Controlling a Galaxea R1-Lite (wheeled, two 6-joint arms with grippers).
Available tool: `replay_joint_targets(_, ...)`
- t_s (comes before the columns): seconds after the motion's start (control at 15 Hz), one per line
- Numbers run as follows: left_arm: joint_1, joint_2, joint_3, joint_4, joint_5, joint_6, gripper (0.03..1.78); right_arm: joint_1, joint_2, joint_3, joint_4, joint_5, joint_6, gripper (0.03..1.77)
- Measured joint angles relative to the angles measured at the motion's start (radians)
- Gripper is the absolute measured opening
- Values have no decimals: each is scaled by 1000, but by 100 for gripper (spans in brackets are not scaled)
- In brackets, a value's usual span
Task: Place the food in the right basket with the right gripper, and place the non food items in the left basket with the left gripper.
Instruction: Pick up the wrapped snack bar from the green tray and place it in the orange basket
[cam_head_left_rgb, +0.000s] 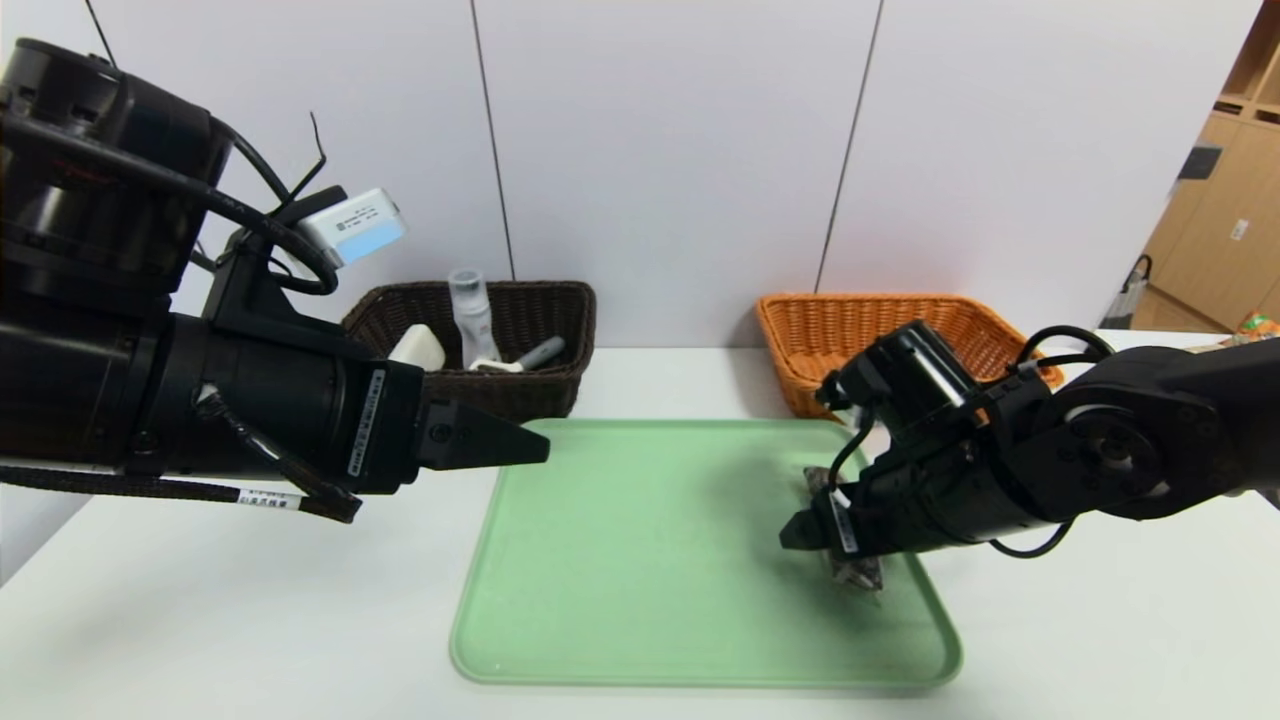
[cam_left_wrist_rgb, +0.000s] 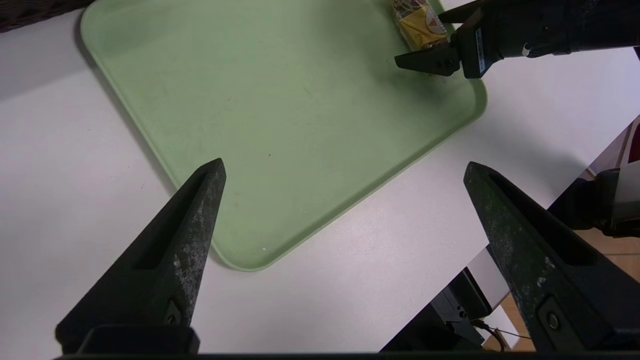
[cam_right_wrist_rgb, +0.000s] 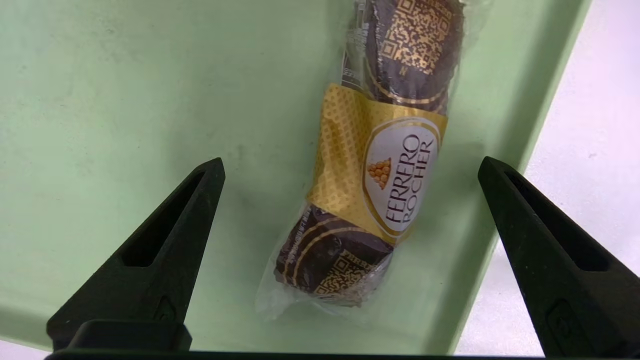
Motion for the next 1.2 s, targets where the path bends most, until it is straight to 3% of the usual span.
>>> replay_joint_targets(0.33, 0, 0, 10, 0, 0, 0, 169, 7, 17, 0, -1, 0, -1, 173)
replay_joint_targets(0.53, 0, -1, 11, 0, 1, 0, 169, 9, 26, 1, -1, -1, -2, 121)
replay_joint_targets(0.8, 0, -3, 12, 0, 0, 0, 169, 19, 27, 3, 2, -1, -1, 77)
replay_joint_targets(0.87, 0, -3, 12, 0, 1, 0, 169, 19, 27, 4, 2, 0, -1, 30)
replay_joint_targets(0.93, 0, -3, 13, 1, 1, -1, 169, 19, 27, 4, 1, 0, -1, 18)
replay_joint_targets(1.2, 0, -7, 19, 1, 3, -1, 169, 20, 24, 6, 1, 0, 0, 18)
